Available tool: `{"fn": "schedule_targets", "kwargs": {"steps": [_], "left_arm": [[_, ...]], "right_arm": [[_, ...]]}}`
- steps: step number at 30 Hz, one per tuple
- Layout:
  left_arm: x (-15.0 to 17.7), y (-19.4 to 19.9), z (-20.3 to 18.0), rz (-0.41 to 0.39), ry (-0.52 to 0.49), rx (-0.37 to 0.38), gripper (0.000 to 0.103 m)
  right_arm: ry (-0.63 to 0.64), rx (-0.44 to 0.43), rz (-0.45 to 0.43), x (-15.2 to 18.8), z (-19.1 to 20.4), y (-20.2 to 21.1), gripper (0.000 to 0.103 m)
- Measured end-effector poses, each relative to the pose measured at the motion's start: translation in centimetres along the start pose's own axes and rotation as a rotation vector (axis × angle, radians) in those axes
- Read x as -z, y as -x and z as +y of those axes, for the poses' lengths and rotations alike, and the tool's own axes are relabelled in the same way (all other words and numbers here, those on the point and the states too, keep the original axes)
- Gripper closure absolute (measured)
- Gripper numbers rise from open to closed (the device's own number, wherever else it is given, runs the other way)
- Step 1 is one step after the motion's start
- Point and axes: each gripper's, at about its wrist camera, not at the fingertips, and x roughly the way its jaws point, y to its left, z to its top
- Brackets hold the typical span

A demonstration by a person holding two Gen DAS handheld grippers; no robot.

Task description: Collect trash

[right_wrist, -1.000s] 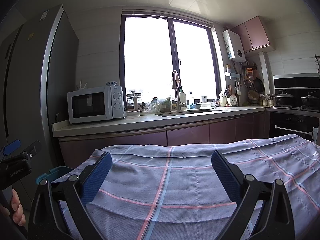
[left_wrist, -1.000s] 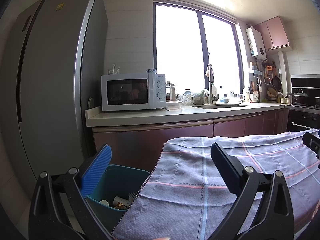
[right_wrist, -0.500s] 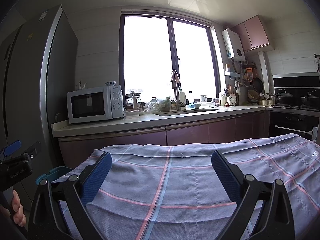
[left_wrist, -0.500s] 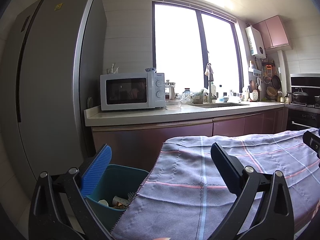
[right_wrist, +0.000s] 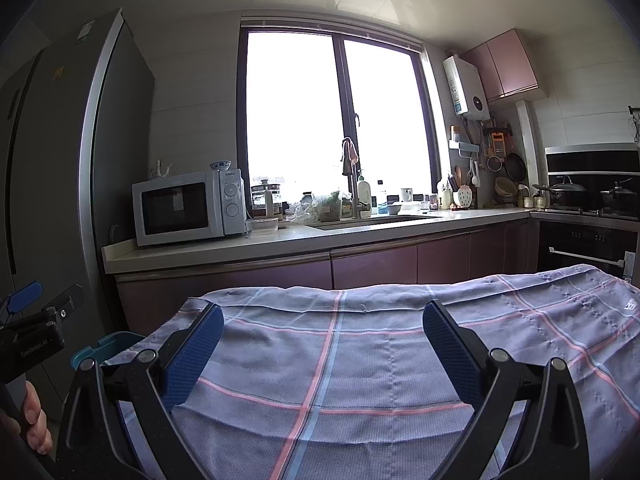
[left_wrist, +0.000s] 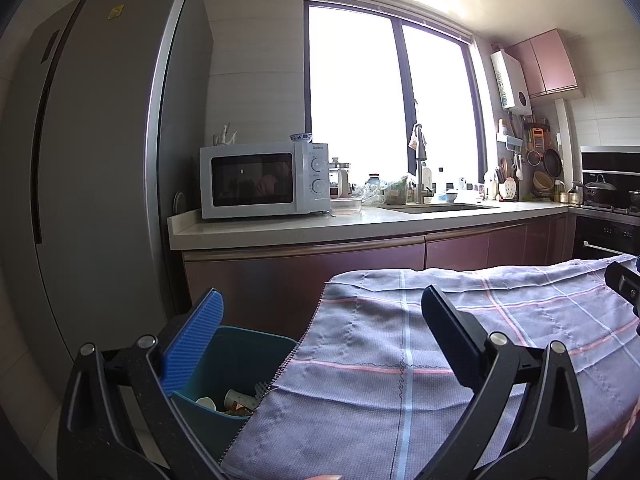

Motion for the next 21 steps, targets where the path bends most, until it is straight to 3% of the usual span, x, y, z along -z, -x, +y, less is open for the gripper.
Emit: {"fn": "schedule_targets", "kwargs": {"steps": [21], "left_arm": [[0.2, -0.8, -0.83, 0.039, -0.001, 0.035, 0.006]], "right_arm": [[-0.012, 0.005, 0.013, 0.12, -0.86, -0.41, 0.007]]}}
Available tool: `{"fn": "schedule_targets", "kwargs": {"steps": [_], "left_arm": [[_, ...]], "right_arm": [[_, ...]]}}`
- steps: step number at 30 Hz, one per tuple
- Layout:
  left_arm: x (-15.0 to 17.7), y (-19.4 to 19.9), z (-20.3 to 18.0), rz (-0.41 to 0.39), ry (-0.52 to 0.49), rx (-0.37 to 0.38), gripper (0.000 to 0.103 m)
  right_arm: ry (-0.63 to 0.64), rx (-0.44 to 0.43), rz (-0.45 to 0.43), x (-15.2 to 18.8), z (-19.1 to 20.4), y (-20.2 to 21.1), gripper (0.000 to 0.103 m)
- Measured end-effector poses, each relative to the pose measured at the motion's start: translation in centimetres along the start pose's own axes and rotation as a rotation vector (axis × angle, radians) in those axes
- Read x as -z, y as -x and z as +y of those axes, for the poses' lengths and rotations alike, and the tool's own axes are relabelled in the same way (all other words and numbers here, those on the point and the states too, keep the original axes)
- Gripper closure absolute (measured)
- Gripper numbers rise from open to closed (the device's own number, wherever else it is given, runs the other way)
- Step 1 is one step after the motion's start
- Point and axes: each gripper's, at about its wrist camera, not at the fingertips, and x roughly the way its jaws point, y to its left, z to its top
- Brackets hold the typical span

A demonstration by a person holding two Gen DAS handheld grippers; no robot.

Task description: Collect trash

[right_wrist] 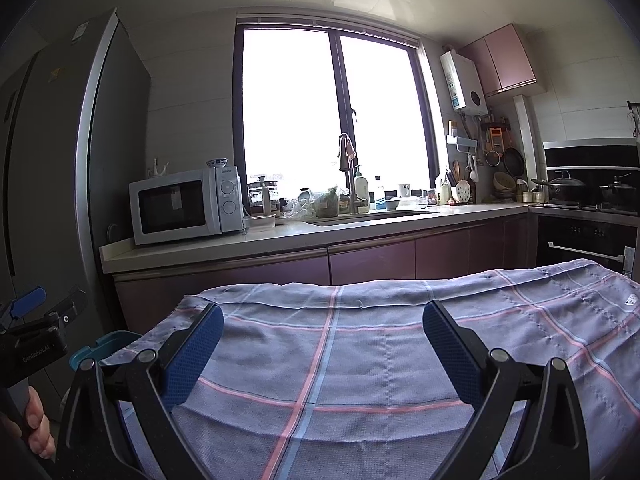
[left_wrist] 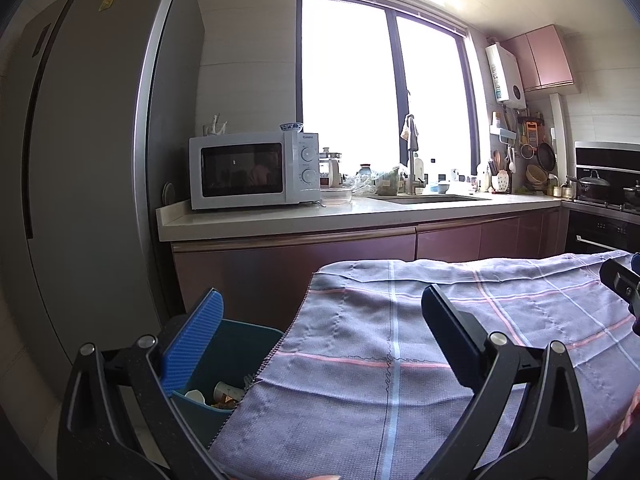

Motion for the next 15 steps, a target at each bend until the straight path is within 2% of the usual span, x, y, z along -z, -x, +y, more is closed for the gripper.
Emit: {"fn": "schedule_targets", "kwargs": {"steps": [5, 8, 13, 15], "left_arm": [[-0.1, -0.7, -0.8, 0.034, -0.009, 0.046, 0.006], [-0.2, -1.7, -1.6, 0.084, -0.008, 0.092, 0.006], [-0.6, -6.4, -3.2, 0.271, 0.011, 0.182, 0.006], [-0.5, -9.2, -4.2, 0.365, -0.002, 0.186, 0.006]], "right_arm": [[-0.006, 0.002, 0.003, 0.0, -0.6, -0.2, 0.007], [-0.012, 0.004, 0.019, -0.1, -1.4, -0.6, 0.007], [0.017, 0.027, 0.075, -0.6, -3.6, -1.8, 0.007], [0.026, 0.036, 0.124, -0.9, -5.3, -2.8, 0.007]]}}
